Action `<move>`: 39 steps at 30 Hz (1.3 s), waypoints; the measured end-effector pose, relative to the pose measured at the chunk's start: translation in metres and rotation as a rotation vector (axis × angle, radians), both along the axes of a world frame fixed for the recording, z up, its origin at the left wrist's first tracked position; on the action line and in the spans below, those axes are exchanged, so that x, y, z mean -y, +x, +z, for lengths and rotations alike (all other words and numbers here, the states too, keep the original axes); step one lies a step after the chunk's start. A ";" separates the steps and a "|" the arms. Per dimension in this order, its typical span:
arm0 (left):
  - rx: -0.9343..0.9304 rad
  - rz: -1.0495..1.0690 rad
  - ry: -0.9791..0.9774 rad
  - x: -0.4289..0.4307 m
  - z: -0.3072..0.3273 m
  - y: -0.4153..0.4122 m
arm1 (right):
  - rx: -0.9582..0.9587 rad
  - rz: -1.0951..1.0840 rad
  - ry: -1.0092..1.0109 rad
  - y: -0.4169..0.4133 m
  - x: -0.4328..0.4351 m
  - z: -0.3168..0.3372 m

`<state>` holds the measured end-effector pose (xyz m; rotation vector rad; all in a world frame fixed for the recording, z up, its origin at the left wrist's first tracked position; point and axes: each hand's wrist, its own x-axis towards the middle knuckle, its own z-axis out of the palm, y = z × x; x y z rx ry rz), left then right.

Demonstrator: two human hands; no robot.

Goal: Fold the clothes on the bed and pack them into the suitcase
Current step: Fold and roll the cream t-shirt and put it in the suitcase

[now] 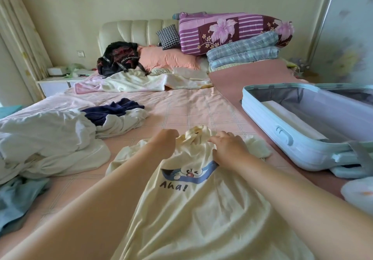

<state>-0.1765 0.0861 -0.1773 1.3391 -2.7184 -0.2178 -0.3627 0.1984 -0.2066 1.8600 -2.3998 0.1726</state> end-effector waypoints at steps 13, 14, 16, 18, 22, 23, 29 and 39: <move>-0.192 0.188 -0.260 0.108 -0.037 0.005 | -0.342 -0.135 -0.053 -0.070 0.070 0.005; -0.162 0.270 -0.305 0.116 -0.033 0.012 | -0.343 -0.175 -0.059 -0.073 0.072 0.006; -0.091 0.382 -0.295 0.129 -0.029 0.025 | -0.373 -0.194 -0.007 -0.074 0.078 0.006; 0.039 0.368 -0.242 0.133 -0.029 0.025 | -0.409 -0.157 0.039 -0.066 0.087 0.002; 0.041 0.220 -0.038 0.132 -0.037 0.017 | -0.261 -0.054 -0.078 -0.048 0.114 -0.010; 0.047 0.206 -0.010 0.132 -0.038 0.016 | -0.188 -0.058 -0.060 -0.045 0.119 -0.012; 0.035 0.208 0.111 0.140 -0.016 0.020 | -0.083 -0.163 -0.074 -0.055 0.136 -0.010; -0.294 -0.112 -0.346 0.111 -0.042 -0.008 | 0.225 -0.395 -0.129 -0.045 0.145 -0.001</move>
